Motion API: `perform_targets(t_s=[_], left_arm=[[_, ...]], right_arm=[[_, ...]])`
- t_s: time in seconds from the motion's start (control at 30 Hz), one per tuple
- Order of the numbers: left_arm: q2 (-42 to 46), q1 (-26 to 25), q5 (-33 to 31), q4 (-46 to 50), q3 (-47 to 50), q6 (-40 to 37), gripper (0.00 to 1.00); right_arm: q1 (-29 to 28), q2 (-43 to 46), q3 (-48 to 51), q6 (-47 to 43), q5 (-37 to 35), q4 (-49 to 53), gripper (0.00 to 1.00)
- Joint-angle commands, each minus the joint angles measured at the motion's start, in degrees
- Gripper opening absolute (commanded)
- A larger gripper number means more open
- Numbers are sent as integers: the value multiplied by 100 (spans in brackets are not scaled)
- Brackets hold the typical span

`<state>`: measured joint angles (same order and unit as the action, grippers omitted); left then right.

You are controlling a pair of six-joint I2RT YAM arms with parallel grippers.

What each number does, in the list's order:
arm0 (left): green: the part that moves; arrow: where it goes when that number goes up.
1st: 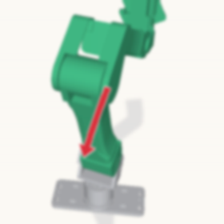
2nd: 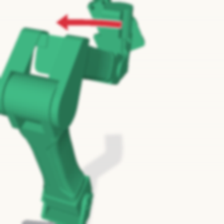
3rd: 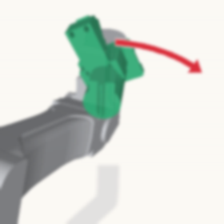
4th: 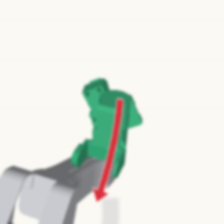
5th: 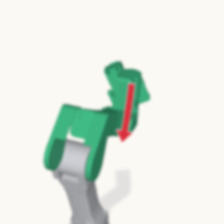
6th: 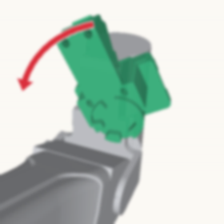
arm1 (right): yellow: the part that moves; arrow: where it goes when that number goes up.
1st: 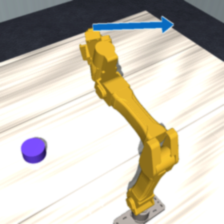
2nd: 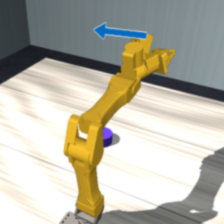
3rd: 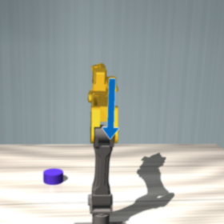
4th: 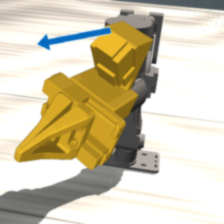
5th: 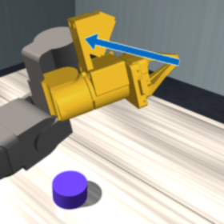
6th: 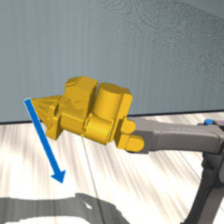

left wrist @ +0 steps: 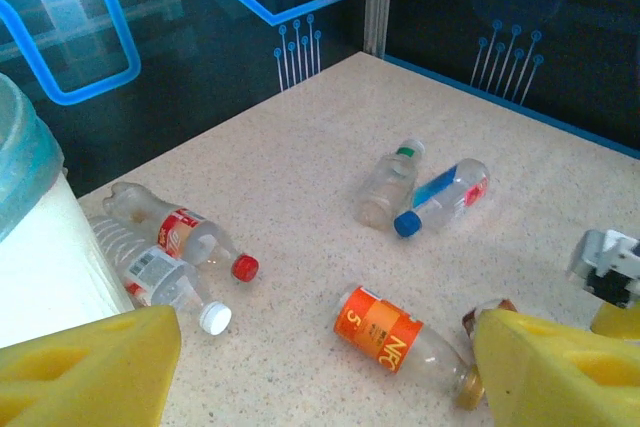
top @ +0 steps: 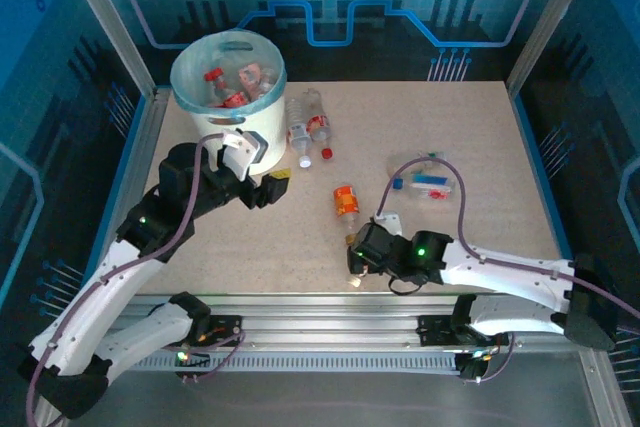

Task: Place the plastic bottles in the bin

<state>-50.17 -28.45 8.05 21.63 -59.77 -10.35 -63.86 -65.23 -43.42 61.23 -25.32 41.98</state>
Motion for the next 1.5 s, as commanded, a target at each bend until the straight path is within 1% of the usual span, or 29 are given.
perform_targets(t_s=[0.0,0.1,0.13,0.23,0.5,0.57,0.67,0.9,1.0,1.3,1.4,1.47], left_arm=[[20,-82,159,385,44,-322,79],[10,-144,160,522,101,-419,79],[1,-163,148,535,122,-448,79],[-19,-254,102,559,167,-559,79],[-28,-375,30,522,255,-644,80],[-40,-388,13,525,264,-665,80],[-38,-397,-5,543,255,-686,80],[-65,-409,-98,408,286,-644,80],[-120,-410,-105,343,290,-644,81],[-315,-422,-129,233,231,-488,82],[-359,-425,-137,202,178,-374,83],[-402,-431,-154,118,142,-148,83]], right_arm=[[-42,-233,15,489,-181,-53,95],[118,-429,35,344,121,-278,83],[167,-472,46,324,216,-319,80],[332,-616,113,303,452,-462,80],[782,-1256,147,-10,1344,-970,83],[892,-1385,189,-32,1519,-1063,81],[1028,-1406,303,-8,1663,-1169,75],[1286,-1131,703,242,1742,-1251,66],[1373,-880,948,388,1687,-1314,62],[1393,303,1487,744,1105,-1194,43],[1401,655,1506,683,920,-1063,41],[1394,874,1388,476,706,-902,41]])
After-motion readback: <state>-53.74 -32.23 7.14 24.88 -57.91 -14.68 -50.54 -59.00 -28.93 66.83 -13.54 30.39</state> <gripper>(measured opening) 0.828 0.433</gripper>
